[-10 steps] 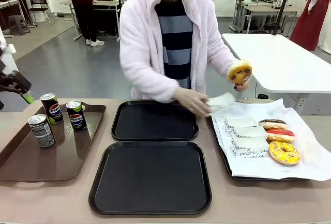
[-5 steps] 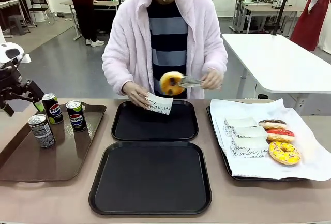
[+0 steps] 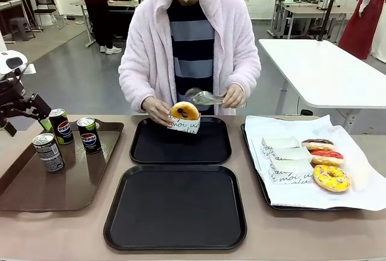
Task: Set up donuts and drinks on trays.
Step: Pick up one Pepsi coke and place it on the Flat Tray.
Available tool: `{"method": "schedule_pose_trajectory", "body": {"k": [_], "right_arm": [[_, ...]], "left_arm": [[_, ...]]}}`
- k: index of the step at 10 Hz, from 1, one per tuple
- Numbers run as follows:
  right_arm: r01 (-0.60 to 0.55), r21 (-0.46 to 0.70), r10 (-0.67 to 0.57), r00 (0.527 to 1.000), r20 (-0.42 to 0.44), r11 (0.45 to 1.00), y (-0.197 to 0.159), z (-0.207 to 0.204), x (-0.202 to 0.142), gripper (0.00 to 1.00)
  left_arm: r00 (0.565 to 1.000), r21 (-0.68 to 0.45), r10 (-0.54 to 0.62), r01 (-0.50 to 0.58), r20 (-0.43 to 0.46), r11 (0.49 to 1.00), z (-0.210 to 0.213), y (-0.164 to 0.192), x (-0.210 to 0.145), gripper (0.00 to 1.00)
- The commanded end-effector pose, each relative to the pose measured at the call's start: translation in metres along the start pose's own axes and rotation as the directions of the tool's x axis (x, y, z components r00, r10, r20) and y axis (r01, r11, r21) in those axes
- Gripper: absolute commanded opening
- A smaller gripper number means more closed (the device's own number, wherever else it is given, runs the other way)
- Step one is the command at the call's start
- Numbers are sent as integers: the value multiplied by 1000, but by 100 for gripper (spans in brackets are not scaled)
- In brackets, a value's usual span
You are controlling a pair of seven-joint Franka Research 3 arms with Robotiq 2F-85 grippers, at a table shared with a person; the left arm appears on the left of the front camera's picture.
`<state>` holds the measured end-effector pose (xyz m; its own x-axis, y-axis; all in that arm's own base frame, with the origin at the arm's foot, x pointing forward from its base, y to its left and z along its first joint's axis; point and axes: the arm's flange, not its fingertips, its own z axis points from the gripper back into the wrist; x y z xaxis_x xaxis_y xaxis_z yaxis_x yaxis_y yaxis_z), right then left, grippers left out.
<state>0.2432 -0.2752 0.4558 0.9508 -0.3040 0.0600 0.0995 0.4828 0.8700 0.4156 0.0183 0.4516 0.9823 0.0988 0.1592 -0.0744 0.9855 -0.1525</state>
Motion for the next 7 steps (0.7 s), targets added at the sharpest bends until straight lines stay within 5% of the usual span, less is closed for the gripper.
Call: {"method": "schedule_pose_trajectory", "body": {"k": [1, 7], "right_arm": [[-16, 22, 16, 1000, 7, 1000, 0, 1, 1, 100], [-16, 22, 16, 1000, 7, 1000, 0, 1, 1, 100]], "left_arm": [[998, 70, -9, 5, 62, 998, -30, 2, -2, 100], [999, 161, -21, 14, 44, 987, -72, -30, 14, 100]]}}
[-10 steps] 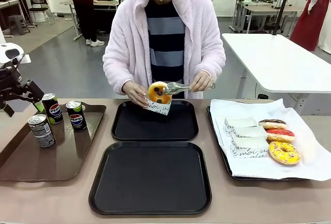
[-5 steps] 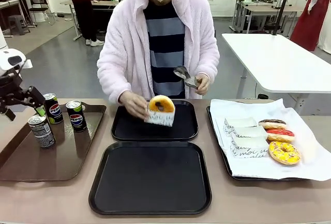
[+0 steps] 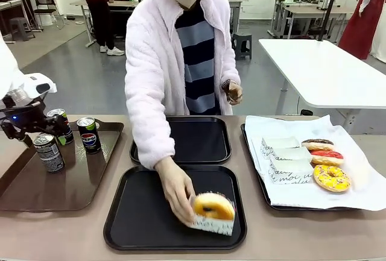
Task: Set up donuts and drinks on trays.
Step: Pick up one Pepsi coke and place it on the Flat Tray.
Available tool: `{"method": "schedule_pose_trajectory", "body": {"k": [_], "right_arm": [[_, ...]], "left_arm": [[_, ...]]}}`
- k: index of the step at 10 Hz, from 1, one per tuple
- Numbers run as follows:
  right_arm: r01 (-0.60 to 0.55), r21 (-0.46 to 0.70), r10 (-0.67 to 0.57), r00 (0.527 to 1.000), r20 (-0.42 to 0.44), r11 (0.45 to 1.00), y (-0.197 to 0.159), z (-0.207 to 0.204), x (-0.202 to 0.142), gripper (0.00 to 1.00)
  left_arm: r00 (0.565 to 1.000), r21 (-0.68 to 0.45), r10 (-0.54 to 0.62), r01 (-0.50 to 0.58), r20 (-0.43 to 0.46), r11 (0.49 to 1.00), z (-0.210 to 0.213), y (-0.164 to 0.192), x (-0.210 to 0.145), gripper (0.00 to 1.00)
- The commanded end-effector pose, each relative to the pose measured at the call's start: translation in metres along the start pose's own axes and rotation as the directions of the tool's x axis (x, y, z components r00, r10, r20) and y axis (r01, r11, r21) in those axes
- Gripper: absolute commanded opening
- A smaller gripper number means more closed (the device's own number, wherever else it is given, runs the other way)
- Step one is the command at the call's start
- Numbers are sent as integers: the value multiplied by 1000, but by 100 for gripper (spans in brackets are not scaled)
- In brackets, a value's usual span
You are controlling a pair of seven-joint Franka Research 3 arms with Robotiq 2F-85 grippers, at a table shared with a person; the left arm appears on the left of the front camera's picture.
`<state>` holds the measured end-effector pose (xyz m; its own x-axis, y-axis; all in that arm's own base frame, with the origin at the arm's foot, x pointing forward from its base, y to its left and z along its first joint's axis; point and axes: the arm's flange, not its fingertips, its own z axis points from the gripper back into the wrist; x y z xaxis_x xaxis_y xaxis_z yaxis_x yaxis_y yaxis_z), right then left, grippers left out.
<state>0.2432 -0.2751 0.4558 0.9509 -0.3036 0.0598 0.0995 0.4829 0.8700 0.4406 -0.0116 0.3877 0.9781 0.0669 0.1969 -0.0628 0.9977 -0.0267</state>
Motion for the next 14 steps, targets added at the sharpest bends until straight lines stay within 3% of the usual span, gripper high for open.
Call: {"method": "schedule_pose_trajectory", "body": {"k": [1, 4, 7, 8, 9, 10, 13, 14], "right_arm": [[-16, 22, 16, 1000, 7, 1000, 0, 1, 1, 100], [-16, 22, 16, 1000, 7, 1000, 0, 1, 1, 100], [-16, 22, 16, 1000, 7, 1000, 0, 1, 1, 100], [-16, 22, 16, 1000, 7, 1000, 0, 1, 1, 100], [-16, 22, 16, 1000, 7, 1000, 0, 1, 1, 100], [-16, 22, 16, 1000, 7, 1000, 0, 1, 1, 100], [-16, 22, 16, 1000, 7, 1000, 0, 1, 1, 100], [-16, 22, 16, 1000, 7, 1000, 0, 1, 1, 100]], "left_arm": [[1000, 61, 16, -16, -10, 998, -5, -12, 6, 100], [998, 78, 32, -28, -48, 997, -11, -16, 8, 100], [998, 78, 32, -27, -61, 997, -4, -14, 6, 14], [997, 78, 34, -29, -65, 997, -2, -13, 5, 0], [997, 77, 35, -30, -68, 997, -1, -12, 3, 27], [997, 82, 29, -23, -74, 996, 1, -12, 5, 0], [998, 97, -30, 35, -62, 995, 29, -10, -9, 1], [997, 124, -46, 53, -58, 991, 54, -12, -24, 46]]}}
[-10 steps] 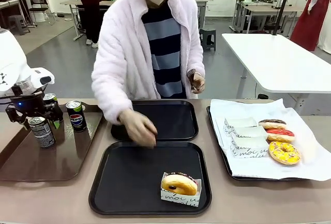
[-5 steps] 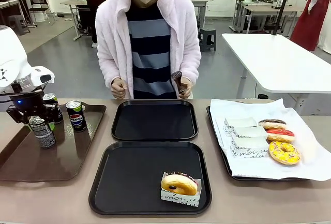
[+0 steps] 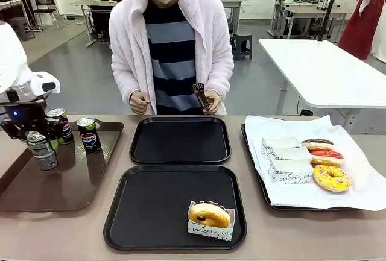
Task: Set up donuts and drinks on trays.
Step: Pick up one Pepsi coke and place it on the Flat Tray.
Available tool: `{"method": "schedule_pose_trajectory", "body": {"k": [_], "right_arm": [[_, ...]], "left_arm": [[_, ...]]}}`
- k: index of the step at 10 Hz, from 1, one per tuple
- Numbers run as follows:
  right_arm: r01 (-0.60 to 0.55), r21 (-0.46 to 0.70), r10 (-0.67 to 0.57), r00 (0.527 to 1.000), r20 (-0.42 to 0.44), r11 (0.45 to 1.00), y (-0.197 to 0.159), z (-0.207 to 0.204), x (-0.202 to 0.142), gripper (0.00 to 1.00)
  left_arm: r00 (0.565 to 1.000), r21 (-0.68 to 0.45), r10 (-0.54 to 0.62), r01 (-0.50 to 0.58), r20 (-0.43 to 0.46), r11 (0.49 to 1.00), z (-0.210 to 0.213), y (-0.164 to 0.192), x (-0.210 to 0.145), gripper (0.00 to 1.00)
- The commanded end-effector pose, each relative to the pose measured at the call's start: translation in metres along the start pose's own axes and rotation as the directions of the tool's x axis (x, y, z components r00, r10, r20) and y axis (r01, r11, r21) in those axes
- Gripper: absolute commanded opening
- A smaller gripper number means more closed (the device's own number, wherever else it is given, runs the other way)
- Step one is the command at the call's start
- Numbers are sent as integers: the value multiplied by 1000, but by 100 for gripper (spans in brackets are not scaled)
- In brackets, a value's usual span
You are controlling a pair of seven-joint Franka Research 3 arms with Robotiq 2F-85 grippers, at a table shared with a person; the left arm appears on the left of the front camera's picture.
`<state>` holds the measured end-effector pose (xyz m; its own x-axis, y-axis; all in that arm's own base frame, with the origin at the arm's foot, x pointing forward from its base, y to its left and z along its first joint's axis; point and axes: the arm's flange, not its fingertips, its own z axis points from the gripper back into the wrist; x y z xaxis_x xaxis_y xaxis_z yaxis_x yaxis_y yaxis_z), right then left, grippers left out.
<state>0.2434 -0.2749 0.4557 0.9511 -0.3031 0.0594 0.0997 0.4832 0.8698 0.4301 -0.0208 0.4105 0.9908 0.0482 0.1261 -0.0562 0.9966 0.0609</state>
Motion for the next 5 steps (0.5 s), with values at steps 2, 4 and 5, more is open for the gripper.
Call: {"method": "schedule_pose_trajectory", "body": {"k": [2, 4, 5], "right_arm": [[-16, 22, 16, 1000, 8, 1000, 0, 2, 1, 100], [-16, 22, 16, 1000, 8, 1000, 0, 2, 1, 100], [-16, 22, 16, 1000, 8, 1000, 0, 2, 1, 100]], "left_arm": [[994, -6, -111, 111, 22, 994, 97, -6, -67, 46], [986, -97, -161, 165, 50, 982, 138, -3, -97, 46], [988, -134, -143, 149, 57, 980, 142, 3, -100, 46]]}}
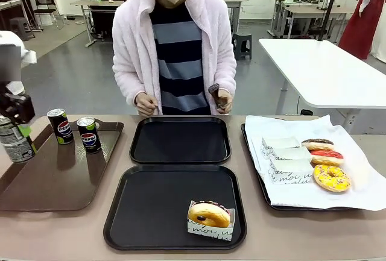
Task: Set up donuts and drinks on trays.
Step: Pick up one Pepsi coke and place it on the Flat Tray.
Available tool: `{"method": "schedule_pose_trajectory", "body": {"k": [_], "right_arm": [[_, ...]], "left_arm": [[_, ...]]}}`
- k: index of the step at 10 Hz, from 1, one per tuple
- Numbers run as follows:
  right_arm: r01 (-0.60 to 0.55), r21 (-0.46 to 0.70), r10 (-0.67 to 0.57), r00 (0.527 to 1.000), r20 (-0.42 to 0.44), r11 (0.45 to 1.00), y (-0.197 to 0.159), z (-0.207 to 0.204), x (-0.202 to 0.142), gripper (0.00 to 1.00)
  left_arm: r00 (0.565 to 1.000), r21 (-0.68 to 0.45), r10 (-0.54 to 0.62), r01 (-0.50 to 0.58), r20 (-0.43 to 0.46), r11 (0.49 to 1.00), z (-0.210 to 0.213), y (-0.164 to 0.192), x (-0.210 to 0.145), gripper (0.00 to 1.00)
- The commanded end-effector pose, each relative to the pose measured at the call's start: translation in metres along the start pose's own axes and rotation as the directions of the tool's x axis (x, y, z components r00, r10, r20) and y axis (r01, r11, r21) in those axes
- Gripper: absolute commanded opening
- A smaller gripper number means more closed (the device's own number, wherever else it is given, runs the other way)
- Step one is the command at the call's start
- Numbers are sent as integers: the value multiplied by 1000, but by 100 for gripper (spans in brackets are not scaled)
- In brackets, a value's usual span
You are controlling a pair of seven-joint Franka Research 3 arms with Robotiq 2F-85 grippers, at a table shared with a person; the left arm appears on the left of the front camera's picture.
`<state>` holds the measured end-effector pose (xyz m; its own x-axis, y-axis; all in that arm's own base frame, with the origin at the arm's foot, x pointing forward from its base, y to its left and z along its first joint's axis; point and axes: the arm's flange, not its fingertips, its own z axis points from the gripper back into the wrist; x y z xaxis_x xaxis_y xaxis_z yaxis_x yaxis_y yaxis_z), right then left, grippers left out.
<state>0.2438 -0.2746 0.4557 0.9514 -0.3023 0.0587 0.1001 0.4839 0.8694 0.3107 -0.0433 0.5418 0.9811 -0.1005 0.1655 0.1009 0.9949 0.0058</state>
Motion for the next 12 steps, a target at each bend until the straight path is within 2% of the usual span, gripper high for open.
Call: {"method": "schedule_pose_trajectory", "body": {"k": [1, 2, 8, 9, 11, 12], "right_arm": [[-16, 23, 16, 1000, 9, 1000, 0, 2, 1, 100], [-16, 23, 16, 1000, 9, 1000, 0, 2, 1, 100], [-16, 23, 16, 1000, 9, 1000, 0, 2, 1, 100], [-16, 23, 16, 1000, 9, 1000, 0, 2, 1, 100], [-16, 23, 16, 1000, 9, 1000, 0, 2, 1, 100], [-16, 23, 16, 1000, 9, 1000, 0, 2, 1, 100]], "left_arm": [[999, -71, 21, -18, 40, 997, -4, 24, 4, 46], [1000, 0, 0, 0, 0, 1000, 0, 0, 0, 46], [1000, 0, 0, 0, 0, 1000, 0, 0, 0, 46], [1000, -15, -11, 11, -13, 1000, -3, -2, -1, 58], [1000, -86, -16, 17, 16, 996, -4, -24, -2, 58], [998, -96, -61, 63, 20, 993, -4, -45, -2, 58]]}}
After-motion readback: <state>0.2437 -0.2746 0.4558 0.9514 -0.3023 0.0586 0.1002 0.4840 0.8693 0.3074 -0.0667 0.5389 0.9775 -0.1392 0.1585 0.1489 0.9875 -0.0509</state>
